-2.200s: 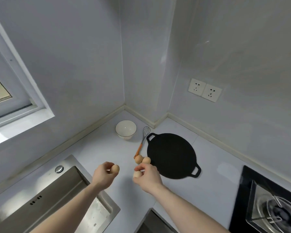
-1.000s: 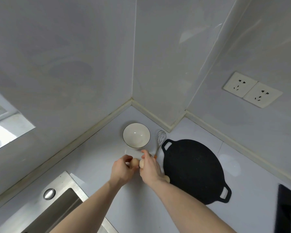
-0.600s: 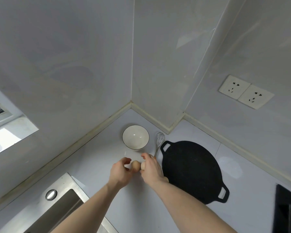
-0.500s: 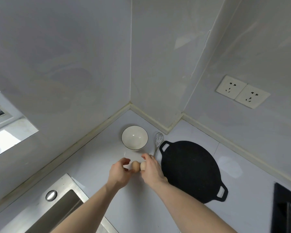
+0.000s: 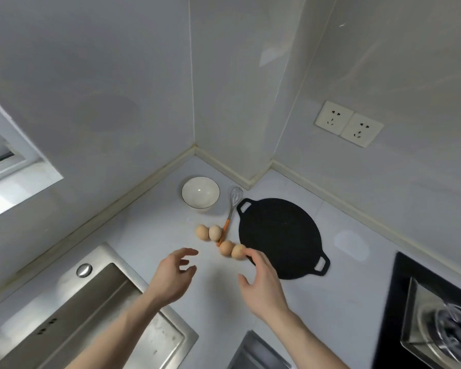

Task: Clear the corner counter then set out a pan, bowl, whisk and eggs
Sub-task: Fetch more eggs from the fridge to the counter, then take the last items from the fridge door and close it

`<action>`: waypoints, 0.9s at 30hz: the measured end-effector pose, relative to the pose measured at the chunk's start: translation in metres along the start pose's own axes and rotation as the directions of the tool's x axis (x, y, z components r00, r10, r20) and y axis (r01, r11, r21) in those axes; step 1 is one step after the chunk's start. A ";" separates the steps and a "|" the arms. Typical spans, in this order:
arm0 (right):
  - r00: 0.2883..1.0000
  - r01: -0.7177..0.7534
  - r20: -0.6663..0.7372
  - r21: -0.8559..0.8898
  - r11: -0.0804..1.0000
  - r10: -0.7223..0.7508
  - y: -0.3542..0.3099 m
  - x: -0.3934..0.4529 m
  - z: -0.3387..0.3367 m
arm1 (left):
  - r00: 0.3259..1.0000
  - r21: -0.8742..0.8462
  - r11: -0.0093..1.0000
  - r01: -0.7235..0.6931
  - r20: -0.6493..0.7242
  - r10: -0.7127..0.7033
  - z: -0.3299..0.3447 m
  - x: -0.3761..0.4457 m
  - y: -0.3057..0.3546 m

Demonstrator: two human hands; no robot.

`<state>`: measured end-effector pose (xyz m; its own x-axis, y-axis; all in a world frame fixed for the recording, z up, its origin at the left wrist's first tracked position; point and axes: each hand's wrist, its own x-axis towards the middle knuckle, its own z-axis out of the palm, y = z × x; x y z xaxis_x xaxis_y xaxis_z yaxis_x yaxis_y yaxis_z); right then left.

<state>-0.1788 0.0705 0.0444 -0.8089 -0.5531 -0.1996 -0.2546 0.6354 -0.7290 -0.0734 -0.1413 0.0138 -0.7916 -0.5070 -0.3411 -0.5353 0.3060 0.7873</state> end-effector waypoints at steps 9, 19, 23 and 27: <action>0.998 -0.046 -0.047 0.004 0.999 0.046 0.023 -0.118 -0.087 | 0.968 0.124 0.963 -0.241 0.098 0.230 0.043 -0.110 0.075; 0.933 -0.164 -0.307 0.104 0.981 0.188 0.079 -0.293 -0.200 | 0.753 0.082 0.781 -0.619 0.343 0.561 0.152 -0.190 0.203; 0.849 -0.206 -0.454 0.189 0.960 0.271 0.111 -0.368 -0.228 | 0.609 0.045 0.681 -0.731 0.493 0.621 0.215 -0.239 0.237; 0.744 -0.278 -0.549 0.265 0.923 0.381 0.142 -0.440 -0.237 | 0.434 0.035 0.539 -0.841 0.639 0.635 0.283 -0.281 0.257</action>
<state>0.0151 0.5319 0.1836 -0.9897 0.1265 -0.0671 0.1300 0.5978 -0.7910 -0.0721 0.3077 0.1672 -0.8717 0.4894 0.0240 0.3670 0.6198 0.6937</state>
